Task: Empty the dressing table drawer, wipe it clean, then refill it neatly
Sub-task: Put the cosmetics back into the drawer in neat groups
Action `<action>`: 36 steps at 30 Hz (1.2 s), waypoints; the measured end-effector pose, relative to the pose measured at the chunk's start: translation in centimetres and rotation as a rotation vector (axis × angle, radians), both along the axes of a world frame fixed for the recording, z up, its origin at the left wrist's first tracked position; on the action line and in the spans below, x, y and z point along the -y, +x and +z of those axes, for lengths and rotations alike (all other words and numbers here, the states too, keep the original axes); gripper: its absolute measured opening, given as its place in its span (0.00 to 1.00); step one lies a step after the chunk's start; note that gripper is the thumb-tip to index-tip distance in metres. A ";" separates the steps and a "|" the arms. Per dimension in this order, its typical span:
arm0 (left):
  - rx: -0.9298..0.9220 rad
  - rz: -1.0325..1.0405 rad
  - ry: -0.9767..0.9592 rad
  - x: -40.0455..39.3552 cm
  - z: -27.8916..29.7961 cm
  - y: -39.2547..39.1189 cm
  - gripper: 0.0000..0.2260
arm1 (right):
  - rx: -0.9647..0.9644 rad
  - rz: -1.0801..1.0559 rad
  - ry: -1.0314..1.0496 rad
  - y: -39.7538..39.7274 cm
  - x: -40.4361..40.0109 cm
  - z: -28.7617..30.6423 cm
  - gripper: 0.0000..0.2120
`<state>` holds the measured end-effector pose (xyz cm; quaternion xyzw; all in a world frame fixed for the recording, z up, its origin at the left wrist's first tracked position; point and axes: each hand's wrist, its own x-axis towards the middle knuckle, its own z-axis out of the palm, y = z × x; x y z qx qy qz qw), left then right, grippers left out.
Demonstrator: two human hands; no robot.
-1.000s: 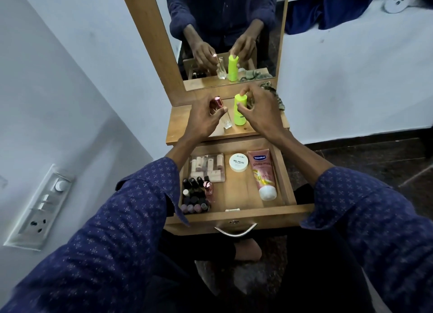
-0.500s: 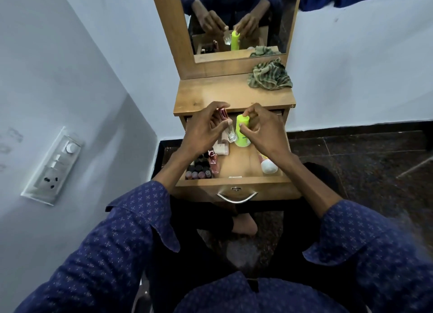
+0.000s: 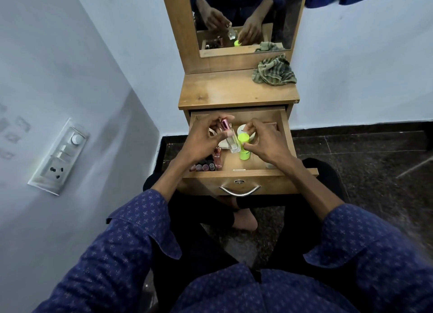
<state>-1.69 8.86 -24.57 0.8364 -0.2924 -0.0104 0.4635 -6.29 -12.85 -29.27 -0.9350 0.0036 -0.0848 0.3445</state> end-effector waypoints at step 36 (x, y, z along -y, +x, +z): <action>-0.157 -0.067 0.114 -2.9 -0.7 -1.4 0.27 | -0.145 0.181 0.012 -2.2 -5.0 2.3 0.14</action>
